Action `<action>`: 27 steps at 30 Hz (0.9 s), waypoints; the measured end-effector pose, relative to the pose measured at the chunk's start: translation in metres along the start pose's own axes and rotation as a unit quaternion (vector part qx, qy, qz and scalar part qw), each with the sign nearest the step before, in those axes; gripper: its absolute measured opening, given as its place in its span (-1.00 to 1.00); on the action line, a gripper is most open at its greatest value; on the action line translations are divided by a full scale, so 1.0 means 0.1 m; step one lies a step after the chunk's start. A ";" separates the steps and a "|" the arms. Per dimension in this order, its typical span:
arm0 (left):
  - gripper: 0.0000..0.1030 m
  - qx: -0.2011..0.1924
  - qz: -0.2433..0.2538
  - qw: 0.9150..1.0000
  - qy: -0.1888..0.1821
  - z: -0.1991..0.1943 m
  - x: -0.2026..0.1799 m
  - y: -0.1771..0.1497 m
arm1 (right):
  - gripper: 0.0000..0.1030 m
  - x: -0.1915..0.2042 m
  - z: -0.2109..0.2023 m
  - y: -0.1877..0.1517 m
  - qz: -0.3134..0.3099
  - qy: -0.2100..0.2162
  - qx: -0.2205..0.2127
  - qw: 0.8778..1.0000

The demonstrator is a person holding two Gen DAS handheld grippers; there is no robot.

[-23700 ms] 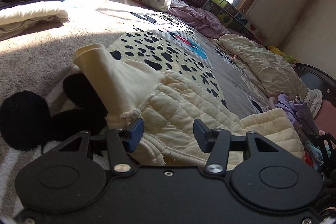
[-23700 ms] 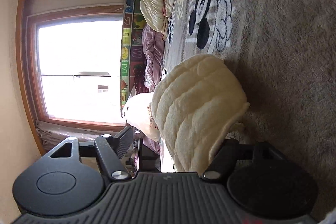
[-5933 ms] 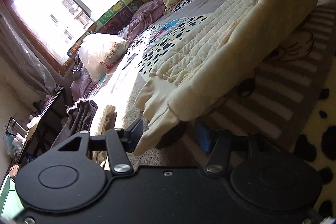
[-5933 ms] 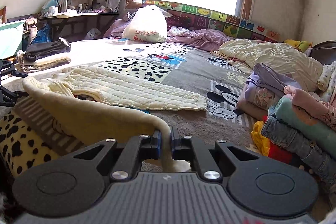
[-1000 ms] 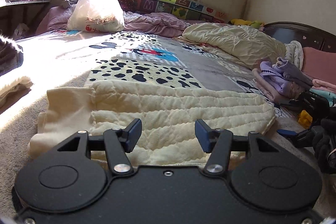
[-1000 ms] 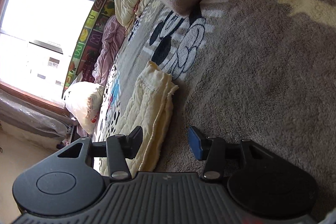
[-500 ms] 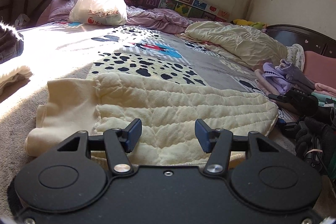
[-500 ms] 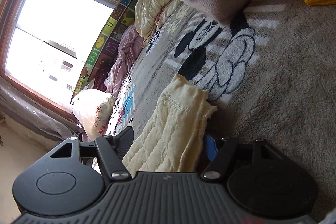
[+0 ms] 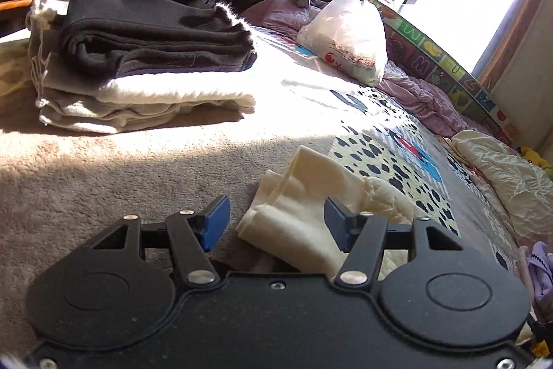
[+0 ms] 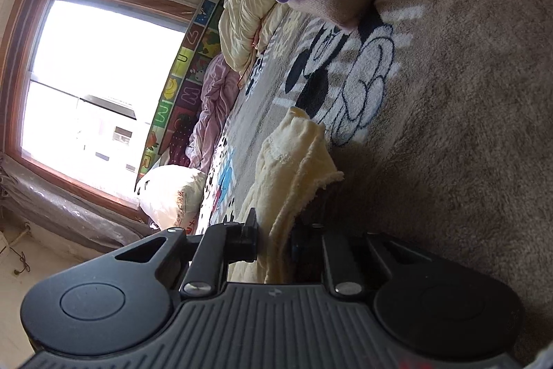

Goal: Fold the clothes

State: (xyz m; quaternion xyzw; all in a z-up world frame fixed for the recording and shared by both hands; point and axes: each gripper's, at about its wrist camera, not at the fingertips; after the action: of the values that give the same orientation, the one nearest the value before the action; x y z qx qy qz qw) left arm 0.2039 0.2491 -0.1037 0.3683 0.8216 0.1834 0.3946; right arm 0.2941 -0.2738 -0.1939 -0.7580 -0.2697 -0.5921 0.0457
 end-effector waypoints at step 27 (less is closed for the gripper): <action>-0.16 0.061 0.028 0.996 -0.056 -0.50 0.02 -0.42 | -0.68 0.19 -1.53 -0.12 -0.081 -0.019 -0.002 0.997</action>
State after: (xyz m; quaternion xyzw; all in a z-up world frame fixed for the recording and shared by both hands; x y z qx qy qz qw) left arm 0.1444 0.2225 -0.0987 0.4246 0.7970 0.1228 0.4117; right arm 0.1578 -0.3168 -0.1336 -0.7450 -0.3296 -0.5799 -0.0092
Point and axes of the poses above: each gripper's, at about its wrist camera, not at the fingertips, and z roughly the way its jaws point, x to its left, y to its top, and after that the axes turned 8 degrees about x, right-handed
